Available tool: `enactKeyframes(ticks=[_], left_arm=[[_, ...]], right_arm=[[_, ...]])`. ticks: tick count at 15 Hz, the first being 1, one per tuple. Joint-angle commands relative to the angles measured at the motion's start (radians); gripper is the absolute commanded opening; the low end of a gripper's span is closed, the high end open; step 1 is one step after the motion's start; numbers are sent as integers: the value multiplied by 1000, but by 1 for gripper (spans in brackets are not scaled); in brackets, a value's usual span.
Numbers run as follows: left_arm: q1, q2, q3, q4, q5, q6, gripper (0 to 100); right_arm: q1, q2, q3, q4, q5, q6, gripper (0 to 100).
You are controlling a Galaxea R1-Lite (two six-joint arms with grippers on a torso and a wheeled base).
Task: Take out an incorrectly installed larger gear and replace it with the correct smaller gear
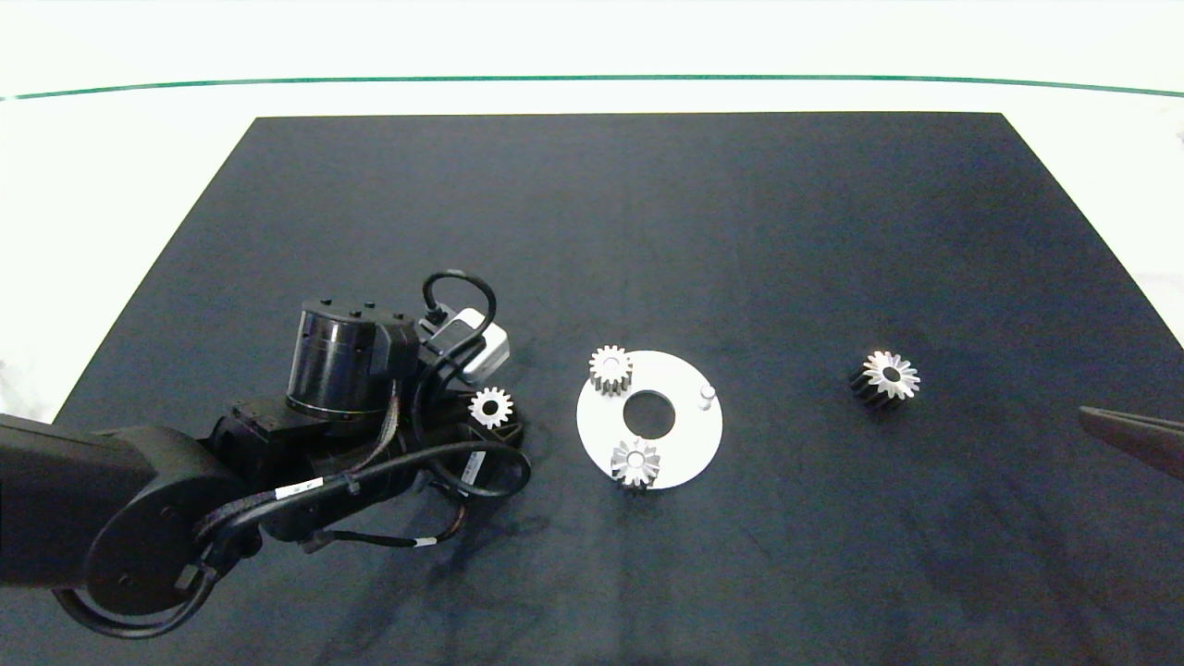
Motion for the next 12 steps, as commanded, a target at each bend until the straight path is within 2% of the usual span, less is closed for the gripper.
enactKeyframes(ticks=[1,12], left_arm=[[-1,2,1,-2,1,2,38],[-2,0,7,1,1,0,16]], right_arm=[[0,-1,1,1,0,-1,100],[0,-5,6,1,1,-1,100]])
